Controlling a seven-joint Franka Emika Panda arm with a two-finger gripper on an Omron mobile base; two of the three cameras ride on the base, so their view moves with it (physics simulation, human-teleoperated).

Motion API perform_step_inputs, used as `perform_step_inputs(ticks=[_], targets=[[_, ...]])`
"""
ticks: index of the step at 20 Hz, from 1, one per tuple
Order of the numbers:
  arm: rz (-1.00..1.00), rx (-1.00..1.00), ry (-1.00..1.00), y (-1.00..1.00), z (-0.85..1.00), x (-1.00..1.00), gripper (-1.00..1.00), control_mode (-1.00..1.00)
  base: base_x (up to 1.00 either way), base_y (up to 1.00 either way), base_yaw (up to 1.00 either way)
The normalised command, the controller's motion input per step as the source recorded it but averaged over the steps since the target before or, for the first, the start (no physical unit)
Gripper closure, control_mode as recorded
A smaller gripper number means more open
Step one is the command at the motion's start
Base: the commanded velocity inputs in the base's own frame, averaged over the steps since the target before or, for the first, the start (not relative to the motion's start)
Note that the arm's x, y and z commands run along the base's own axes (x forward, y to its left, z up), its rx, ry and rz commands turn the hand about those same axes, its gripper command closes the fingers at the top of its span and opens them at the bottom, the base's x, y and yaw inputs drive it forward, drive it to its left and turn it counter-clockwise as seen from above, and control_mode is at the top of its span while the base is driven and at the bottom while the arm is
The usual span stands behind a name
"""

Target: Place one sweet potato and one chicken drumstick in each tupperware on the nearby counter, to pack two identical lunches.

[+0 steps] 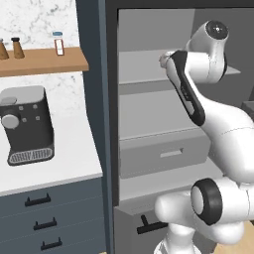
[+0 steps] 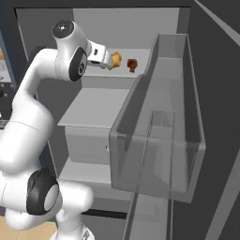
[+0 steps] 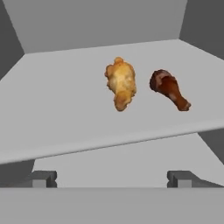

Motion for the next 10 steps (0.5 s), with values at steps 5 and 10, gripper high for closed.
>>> perform_step_inputs(ticks=[5, 10], targets=[[0.0, 0.0, 0.01, -0.29, -0.12, 0.53, -1.0, -1.0, 0.0, 0.0, 0.0], [0.03, 0.0, 0.07, -0.04, -0.07, 0.66, -1.0, -1.0, 0.0, 0.0, 0.0]])
